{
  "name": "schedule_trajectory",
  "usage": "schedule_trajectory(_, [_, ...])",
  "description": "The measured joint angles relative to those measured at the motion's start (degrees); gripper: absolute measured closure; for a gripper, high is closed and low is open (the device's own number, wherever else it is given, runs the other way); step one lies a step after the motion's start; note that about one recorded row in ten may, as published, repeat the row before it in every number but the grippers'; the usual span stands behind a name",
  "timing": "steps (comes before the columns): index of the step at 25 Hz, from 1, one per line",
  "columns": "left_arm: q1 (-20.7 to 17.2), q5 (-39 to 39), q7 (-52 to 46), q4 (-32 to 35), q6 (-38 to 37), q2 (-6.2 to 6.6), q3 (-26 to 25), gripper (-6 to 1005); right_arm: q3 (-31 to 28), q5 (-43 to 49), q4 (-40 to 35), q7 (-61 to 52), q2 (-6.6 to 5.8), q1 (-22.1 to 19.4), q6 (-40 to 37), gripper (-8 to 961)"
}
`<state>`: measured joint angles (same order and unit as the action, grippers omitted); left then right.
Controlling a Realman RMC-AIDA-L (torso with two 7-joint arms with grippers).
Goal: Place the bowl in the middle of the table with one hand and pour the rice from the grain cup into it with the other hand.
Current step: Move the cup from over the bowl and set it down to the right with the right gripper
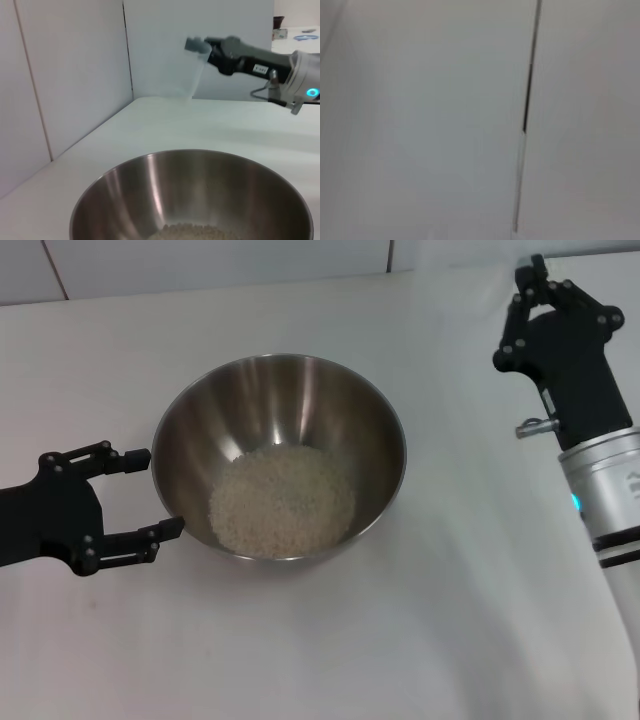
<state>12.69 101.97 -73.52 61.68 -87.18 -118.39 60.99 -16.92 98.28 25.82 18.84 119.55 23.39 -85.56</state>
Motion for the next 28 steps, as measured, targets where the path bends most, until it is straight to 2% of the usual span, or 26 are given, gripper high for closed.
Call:
schedule_trajectory(8, [-0.05, 0.09, -0.03, 0.0, 0.0, -0.09, 0.0, 186, -0.47, -0.03, -9.05, -15.17, 0.0, 1.17, 9.52, 944])
schedule_trajectory(16, [0.03, 0.14, -0.04, -0.39, -0.01, -0.09, 0.0, 186, 0.55, 0.45, -12.39, -19.02, -0.09, 4.63, 21.08, 945])
schedule_trajectory(28, [0.39, 0.17, -0.04, -0.51, 0.17, -0.09, 0.03, 186, 4.17, 0.51, -13.36, -19.26, -0.12, 6.8, 26.48, 945])
